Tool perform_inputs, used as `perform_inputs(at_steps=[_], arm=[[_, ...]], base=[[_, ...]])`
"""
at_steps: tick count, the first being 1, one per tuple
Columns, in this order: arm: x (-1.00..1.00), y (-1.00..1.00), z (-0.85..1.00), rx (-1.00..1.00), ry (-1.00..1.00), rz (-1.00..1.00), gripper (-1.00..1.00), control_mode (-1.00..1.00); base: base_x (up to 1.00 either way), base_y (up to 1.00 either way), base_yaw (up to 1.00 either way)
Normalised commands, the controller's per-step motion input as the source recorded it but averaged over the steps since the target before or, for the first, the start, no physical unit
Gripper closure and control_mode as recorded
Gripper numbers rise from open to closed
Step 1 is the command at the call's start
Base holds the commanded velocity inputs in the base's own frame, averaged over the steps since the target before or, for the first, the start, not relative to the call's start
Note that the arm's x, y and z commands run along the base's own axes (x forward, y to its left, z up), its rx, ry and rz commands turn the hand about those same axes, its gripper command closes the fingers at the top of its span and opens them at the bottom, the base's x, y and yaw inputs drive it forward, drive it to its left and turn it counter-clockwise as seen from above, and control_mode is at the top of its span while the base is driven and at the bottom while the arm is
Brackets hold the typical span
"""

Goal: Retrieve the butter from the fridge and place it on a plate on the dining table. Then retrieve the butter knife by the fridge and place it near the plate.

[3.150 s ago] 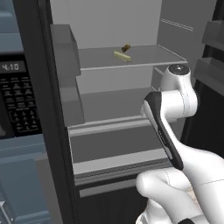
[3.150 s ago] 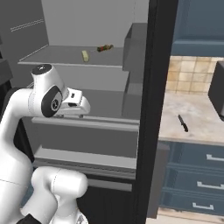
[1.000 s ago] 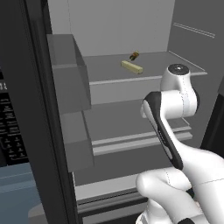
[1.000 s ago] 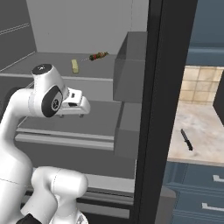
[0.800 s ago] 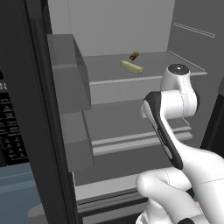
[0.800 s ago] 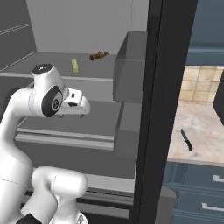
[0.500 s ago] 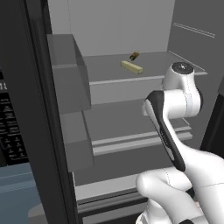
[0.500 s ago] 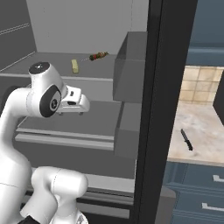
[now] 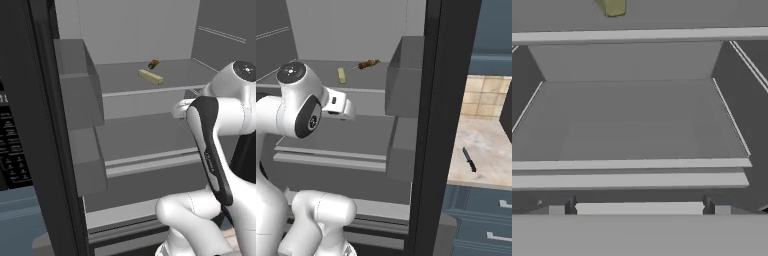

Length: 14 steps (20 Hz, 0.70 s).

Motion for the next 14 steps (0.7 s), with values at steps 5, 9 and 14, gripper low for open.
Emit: perform_inputs(at_steps=[5,9,14], arm=[[0.0,0.04,0.26,0.03,0.0,0.0,-1.0,-1.0],[0.0,0.05,0.15,0.0,0.0,0.0,-1.0,-1.0],[0.0,0.08,0.28,0.0,-0.05,0.0,-1.0,-1.0]], base=[[0.0,0.0,0.0],[0.0,0.0,0.0],[0.0,0.0,0.0]])
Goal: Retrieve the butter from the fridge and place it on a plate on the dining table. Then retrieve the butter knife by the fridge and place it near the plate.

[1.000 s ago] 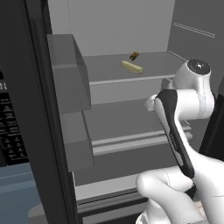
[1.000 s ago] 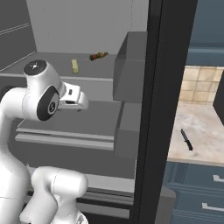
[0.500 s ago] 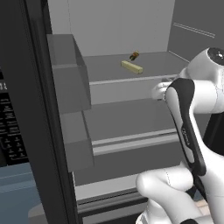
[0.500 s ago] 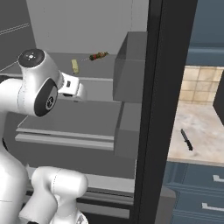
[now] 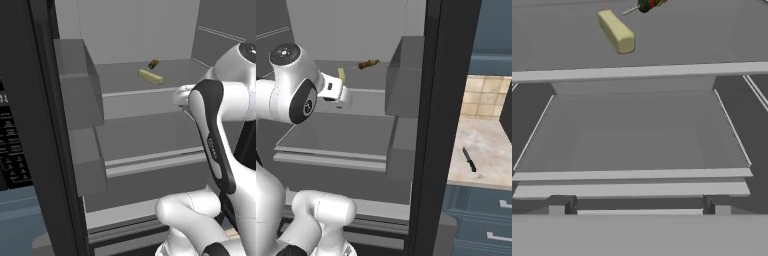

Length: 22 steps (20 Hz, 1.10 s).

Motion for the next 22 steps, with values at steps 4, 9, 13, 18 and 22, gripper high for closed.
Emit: perform_inputs(at_steps=[4,9,13,18,22], arm=[[0.0,0.07,0.18,0.0,-0.17,0.0,-1.0,-1.0],[0.0,0.04,0.17,0.0,-0.22,0.0,-1.0,-1.0],[0.0,0.02,0.25,-0.01,-0.24,0.0,-1.0,-1.0],[0.14,0.06,0.38,-0.05,-0.07,0.0,-1.0,-1.0],[0.3,0.03,0.36,-0.02,0.12,0.0,-1.0,-1.0]], base=[[0.0,0.0,0.0],[0.0,0.0,0.0],[0.0,0.0,0.0],[0.0,0.0,0.0],[0.0,0.0,0.0]])
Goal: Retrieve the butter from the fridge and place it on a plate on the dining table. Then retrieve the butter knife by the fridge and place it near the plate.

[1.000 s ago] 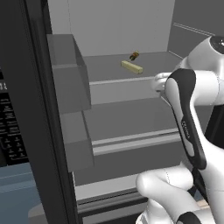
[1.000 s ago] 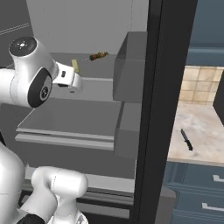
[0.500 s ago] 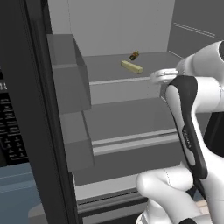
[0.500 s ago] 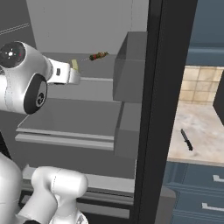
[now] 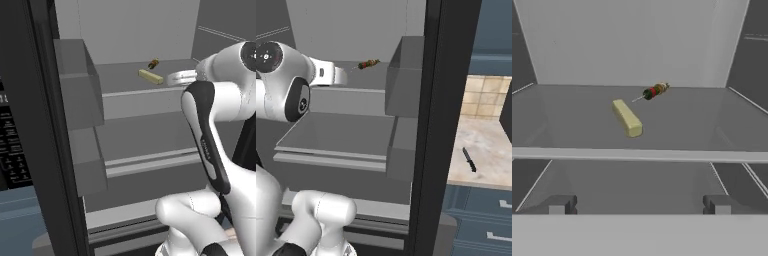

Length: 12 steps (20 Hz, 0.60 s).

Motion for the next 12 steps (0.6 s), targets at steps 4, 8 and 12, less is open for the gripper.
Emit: perform_inputs(at_steps=[4,8,12], arm=[[0.46,0.0,0.11,0.0,0.11,0.0,-1.0,-1.0],[0.52,0.0,0.02,0.0,0.01,0.0,-1.0,-1.0],[0.57,0.07,-0.04,0.0,0.01,-0.01,-1.0,-1.0]], base=[[0.0,0.0,0.0],[0.0,0.0,0.0],[0.0,0.0,0.0]])
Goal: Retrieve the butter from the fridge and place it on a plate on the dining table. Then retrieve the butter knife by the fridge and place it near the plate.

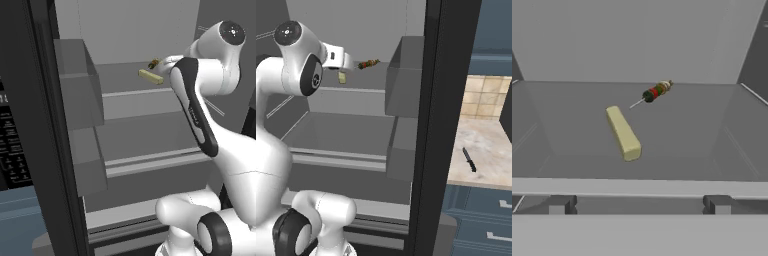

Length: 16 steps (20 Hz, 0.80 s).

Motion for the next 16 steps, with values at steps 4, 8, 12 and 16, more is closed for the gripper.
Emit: perform_inputs(at_steps=[4,8,12,16], arm=[[0.41,0.28,-0.12,0.0,0.0,0.0,-1.0,-1.0],[0.4,0.3,-0.1,0.0,0.0,0.0,-1.0,-1.0],[0.49,0.15,-0.04,0.0,0.0,0.0,-1.0,-1.0],[0.59,0.0,-0.01,0.0,0.09,0.0,-1.0,-1.0]], base=[[0.0,0.0,0.0],[0.0,0.0,0.0],[0.0,0.0,0.0],[0.0,0.0,0.0]])
